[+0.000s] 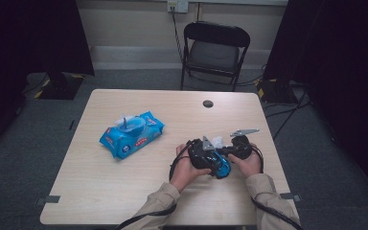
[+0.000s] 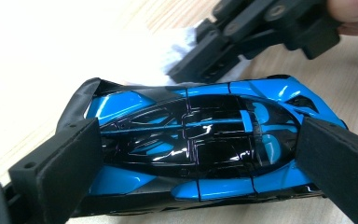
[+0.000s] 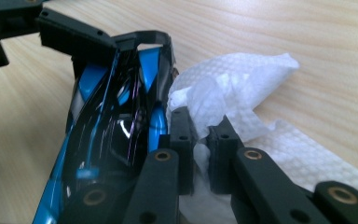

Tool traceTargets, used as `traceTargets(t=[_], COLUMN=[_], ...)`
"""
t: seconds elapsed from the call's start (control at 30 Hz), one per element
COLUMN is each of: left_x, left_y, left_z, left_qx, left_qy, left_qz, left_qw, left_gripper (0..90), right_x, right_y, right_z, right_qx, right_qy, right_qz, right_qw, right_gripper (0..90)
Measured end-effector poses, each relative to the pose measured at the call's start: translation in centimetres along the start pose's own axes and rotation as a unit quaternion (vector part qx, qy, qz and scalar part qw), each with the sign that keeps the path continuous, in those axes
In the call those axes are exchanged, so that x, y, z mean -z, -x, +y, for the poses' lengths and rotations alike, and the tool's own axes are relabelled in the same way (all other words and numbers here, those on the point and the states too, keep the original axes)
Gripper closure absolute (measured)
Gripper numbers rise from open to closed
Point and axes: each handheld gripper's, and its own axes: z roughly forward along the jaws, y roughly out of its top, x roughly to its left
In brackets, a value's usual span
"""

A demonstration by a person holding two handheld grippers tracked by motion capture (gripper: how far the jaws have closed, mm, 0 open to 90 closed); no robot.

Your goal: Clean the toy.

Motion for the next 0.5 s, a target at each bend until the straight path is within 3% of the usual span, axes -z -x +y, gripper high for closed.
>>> traceTargets(t=[0.5], left_x=[0.0], left_y=[0.0], left_z=[0.0], left_qx=[0.000], left_qy=[0.000], left_qz=[0.000], left_qw=[1.0000], left_gripper=[0.4], right_x=[1.8], right_y=[0.3], right_z=[-1.8], right_qx=[0.006], right_qy=[0.004], right_qz=[0.011], right_qw=[0.9999], right_gripper=[83.2])
